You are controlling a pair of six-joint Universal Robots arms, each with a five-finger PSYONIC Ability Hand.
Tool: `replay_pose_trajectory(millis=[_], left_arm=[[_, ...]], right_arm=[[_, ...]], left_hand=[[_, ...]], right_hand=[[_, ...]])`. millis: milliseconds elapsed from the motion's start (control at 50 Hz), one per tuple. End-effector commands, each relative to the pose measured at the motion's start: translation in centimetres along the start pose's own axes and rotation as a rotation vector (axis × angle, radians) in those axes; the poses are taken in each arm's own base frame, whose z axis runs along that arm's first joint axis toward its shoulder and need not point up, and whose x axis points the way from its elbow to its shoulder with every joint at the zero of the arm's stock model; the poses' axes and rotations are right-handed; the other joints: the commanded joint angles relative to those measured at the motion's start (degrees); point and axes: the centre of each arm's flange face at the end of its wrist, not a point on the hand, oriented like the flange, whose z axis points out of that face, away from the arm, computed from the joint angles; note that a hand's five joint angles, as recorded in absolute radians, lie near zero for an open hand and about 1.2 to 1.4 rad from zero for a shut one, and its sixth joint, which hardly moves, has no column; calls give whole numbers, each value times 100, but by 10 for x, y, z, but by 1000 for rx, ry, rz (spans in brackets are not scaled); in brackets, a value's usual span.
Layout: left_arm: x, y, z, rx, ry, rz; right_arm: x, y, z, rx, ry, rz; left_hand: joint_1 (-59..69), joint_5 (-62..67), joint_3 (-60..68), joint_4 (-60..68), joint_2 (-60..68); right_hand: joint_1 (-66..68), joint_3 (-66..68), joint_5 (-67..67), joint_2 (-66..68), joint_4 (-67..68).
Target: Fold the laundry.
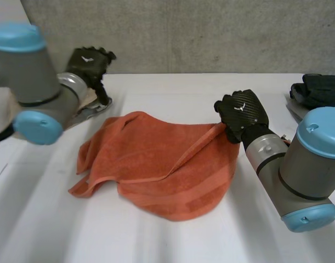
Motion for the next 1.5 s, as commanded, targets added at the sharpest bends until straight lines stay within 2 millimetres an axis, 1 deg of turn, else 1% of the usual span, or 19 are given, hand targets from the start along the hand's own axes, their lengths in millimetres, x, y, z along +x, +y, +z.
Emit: replay_pose_trajectory(millis=[20,120,200,300,500,620,760,860,920,960,1000,1060,1080,1120,1140,1260,1380,1460,1500], left_arm=[[-11,-13,-81,-92,-9,-32],[1,15,-139,-239,37,-54],[7,41,-164,-328,53,-64],[12,68,-174,-400,77,-86],[14,112,-156,-503,170,-189],[13,128,-139,-520,160,-183],[20,142,-120,-493,147,-120],[25,141,-109,-434,136,-58],[27,140,-101,-389,110,-7],[21,135,-94,-351,57,29],[17,129,-91,-325,19,48],[6,98,-92,-239,-53,67],[0,73,-98,-171,-78,66],[-5,48,-106,-102,-93,61],[-12,11,-121,-3,-105,52],[-31,-73,-171,203,-95,61],[-45,-98,-183,178,-63,70],[-49,-87,-166,77,-30,66],[-50,-70,-143,5,-10,65]], right_arm=[[5,-23,-5,58,10,-30],[8,-41,-9,97,14,-35],[10,-45,-11,83,9,-31],[13,-49,-13,66,1,-22],[22,-57,-17,79,18,19],[24,-62,-21,92,22,29],[27,-68,-25,109,30,39],[30,-69,-26,114,37,41],[35,-69,-25,112,48,40],[38,-69,-24,112,59,40],[41,-70,-25,115,68,37],[52,-73,-26,126,97,30],[58,-77,-27,137,113,21],[64,-81,-29,145,123,9],[71,-87,-32,157,131,-14],[107,-115,-51,139,153,-202],[123,-122,-56,71,134,-266],[115,-109,-47,4,54,-286],[106,-97,-39,-39,0,-303]], left_hand=[[-70,-247,-175,-135,-149],[-70,-247,-175,-135,-149],[386,209,282,321,307],[1111,934,1006,1046,1032],[1165,988,1060,1100,1085],[238,61,133,173,159],[303,126,199,238,224],[1494,1317,1390,1429,1415],[4197,4020,4092,4132,4117],[6915,6738,6811,6850,6836],[6930,6753,6825,6865,6851],[6930,6753,6825,6865,6851],[6930,6753,6825,6865,6851],[6930,6753,6825,6865,6851],[6930,6753,6825,6865,6851],[6930,6753,6825,6865,6851],[6930,6753,6825,6865,6851],[6930,6753,6825,6865,6851],[6930,6753,6825,6865,6851]], right_hand=[[1537,1221,1306,1260,1133],[1537,1221,1306,1260,1133],[1537,1221,1306,1260,1133],[1537,1221,1306,1260,1133],[1537,1221,1306,1260,1133],[1537,1221,1306,1260,1133],[1537,1221,1306,1260,1133],[1537,1221,1306,1260,1133],[1537,1221,1306,1260,1133],[1537,1221,1306,1260,1133],[1537,1221,1306,1260,1133],[1537,1221,1306,1260,1133],[1537,1221,1306,1260,1133],[1537,1221,1306,1260,1133],[1537,1221,1306,1260,1133],[1537,1221,1306,1260,1133],[1537,1221,1306,1260,1133],[1537,1221,1306,1260,1133],[1537,1221,1306,1260,1133]])
